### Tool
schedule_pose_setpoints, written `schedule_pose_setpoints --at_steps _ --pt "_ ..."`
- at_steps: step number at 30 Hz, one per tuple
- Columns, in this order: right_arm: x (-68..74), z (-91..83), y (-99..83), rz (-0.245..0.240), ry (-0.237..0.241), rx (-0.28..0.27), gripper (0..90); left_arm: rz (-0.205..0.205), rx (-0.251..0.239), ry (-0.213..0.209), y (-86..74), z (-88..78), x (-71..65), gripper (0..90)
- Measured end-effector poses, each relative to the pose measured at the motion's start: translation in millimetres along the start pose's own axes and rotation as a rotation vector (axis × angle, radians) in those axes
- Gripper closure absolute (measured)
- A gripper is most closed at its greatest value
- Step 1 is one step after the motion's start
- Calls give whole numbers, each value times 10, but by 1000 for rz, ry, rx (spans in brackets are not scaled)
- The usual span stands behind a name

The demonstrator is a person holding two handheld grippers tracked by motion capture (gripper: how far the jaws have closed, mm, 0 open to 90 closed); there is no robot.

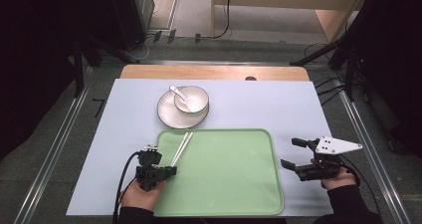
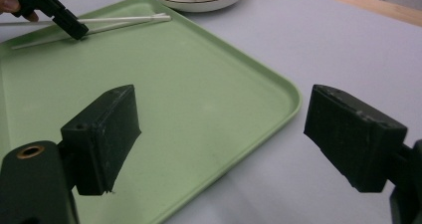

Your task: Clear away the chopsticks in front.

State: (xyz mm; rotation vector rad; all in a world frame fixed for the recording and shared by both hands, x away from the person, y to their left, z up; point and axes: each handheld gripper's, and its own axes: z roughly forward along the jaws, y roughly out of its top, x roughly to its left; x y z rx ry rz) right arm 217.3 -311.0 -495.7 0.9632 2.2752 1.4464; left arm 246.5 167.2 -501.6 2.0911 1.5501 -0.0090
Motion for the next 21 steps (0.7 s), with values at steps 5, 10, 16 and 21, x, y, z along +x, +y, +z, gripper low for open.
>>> schedule_pose_setpoints --at_steps 5,10,16,21 --pt "5 2 1 2 1 1 144 -13 -5 -25 11 6 30 833" --pt "4 0 0 1 0 4 144 4 -9 -17 15 2 37 817" --pt "5 3 1 1 1 4 144 -4 3 -61 32 -2 68 759" --pt "1 5 -1 2 2 5 144 22 -35 -128 62 -103 83 685"
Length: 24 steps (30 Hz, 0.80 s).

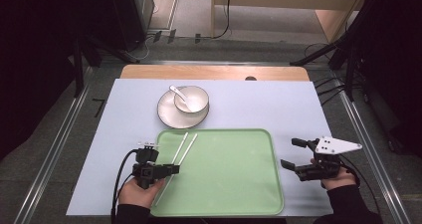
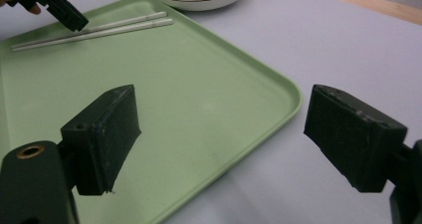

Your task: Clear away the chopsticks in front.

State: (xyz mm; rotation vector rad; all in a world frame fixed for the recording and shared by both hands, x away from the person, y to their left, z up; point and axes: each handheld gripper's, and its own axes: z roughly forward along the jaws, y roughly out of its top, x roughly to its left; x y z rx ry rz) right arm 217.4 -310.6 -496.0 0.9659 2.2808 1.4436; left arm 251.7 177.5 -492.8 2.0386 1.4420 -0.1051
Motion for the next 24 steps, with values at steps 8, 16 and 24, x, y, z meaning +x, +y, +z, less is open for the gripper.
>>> schedule_pose_setpoints --at_steps 8,16,24 --pt "2 6 2 -2 -1 -2 144 91 -48 -11 71 -131 22 535" --pt "11 -6 12 6 8 -23 144 188 -55 -68 151 -250 91 431" --pt "5 -28 11 6 1 -31 144 273 -74 -36 210 -368 298 388"
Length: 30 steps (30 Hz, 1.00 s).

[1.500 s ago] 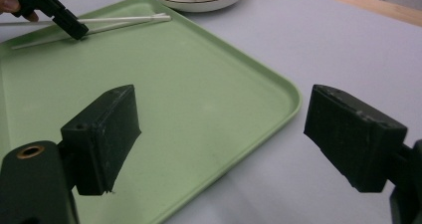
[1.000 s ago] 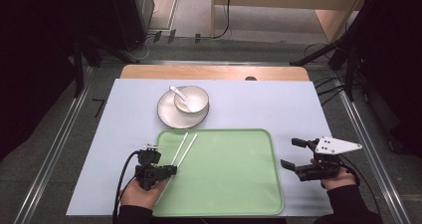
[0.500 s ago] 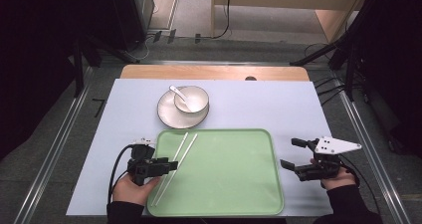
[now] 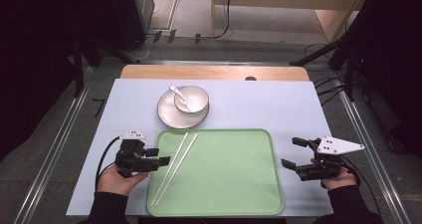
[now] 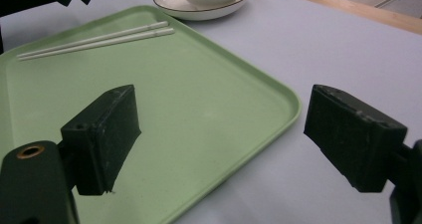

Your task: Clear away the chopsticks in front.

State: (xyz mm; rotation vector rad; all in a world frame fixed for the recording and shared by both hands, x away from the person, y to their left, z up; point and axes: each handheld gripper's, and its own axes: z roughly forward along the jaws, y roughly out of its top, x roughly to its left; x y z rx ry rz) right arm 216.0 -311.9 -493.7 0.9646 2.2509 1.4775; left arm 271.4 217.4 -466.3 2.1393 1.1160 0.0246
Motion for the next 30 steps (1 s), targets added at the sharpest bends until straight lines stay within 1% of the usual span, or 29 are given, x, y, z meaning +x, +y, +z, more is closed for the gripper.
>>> schedule_pose_setpoints --at_steps 2,5,9,10,11,13,18,19,22,24,26,28,30 --pt "-7 -11 -2 2 -1 -6 144 20 -1 19 -18 -51 69 387" --pt "-11 -25 -5 6 -4 -7 144 34 -23 31 -55 -135 172 381" --pt "-10 -47 -8 5 -4 -15 144 44 -62 18 -106 -249 284 371" --pt "-10 -53 -11 5 -5 -13 144 37 -65 12 -115 -275 309 370" --pt "-9 -60 -15 5 -5 -13 144 34 -69 17 -128 -296 327 365" --pt "-10 -81 -23 7 -7 -16 144 43 -82 16 -160 -339 352 362" --pt "-27 -142 -49 15 -14 -31 144 85 -106 20 -256 -440 420 354" --pt "-28 -151 -53 17 -16 -31 144 94 -105 28 -277 -461 440 352" --pt "-31 -163 -60 20 -15 -39 144 80 -108 45 -344 -510 495 347" --pt "-33 -163 -62 20 -14 -43 144 59 -121 34 -374 -530 523 343" --pt "-36 -152 -64 24 -8 -49 144 56 -132 32 -390 -550 548 338" --pt "-30 -142 -62 21 -4 -43 144 36 -147 29 -399 -559 573 325" --pt "-26 -137 -60 21 -5 -43 144 24 -150 29 -401 -563 594 320"
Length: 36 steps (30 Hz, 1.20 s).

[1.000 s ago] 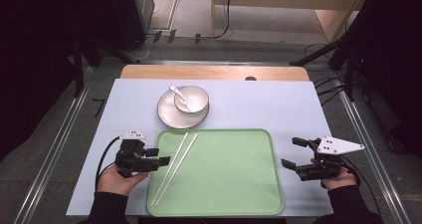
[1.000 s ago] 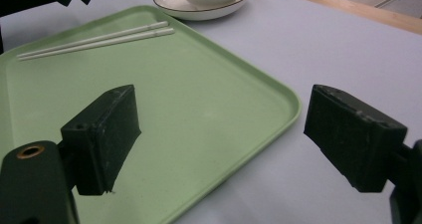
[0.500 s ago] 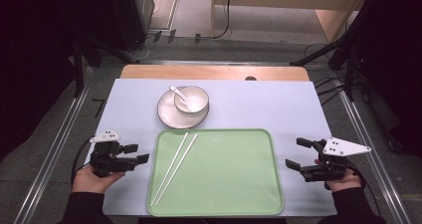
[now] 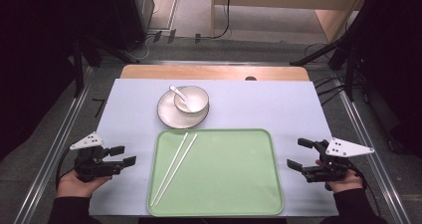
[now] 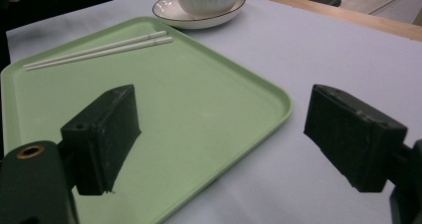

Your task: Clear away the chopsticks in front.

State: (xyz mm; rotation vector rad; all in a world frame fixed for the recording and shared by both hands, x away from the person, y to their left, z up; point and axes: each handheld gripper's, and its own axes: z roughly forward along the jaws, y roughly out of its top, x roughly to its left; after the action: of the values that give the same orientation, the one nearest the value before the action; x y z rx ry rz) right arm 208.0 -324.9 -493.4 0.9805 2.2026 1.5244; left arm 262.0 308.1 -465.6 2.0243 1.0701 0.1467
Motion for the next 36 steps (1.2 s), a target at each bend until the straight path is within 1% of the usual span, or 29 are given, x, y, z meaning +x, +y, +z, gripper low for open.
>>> schedule_pose_setpoints --at_steps 3,6,9,15,18,23,26,36 --pt "-1 2 -1 -1 -1 1 144 -2 0 8 2 10 -4 316" --pt "-1 2 -2 1 0 3 144 3 8 12 3 31 -12 314" --pt "-1 2 -3 0 0 6 144 0 18 17 1 44 -9 314" --pt "0 9 -3 -1 0 10 144 -4 16 22 -2 49 -2 314" --pt "2 12 -2 -3 2 11 144 -6 16 22 -3 52 -3 312" --pt "0 10 -4 -3 1 13 144 3 41 17 -5 82 -15 304" --pt "0 13 -6 -3 2 17 144 6 45 16 -6 95 -20 301" --pt "-1 12 -6 -2 0 16 144 -9 50 20 -10 106 -1 293"
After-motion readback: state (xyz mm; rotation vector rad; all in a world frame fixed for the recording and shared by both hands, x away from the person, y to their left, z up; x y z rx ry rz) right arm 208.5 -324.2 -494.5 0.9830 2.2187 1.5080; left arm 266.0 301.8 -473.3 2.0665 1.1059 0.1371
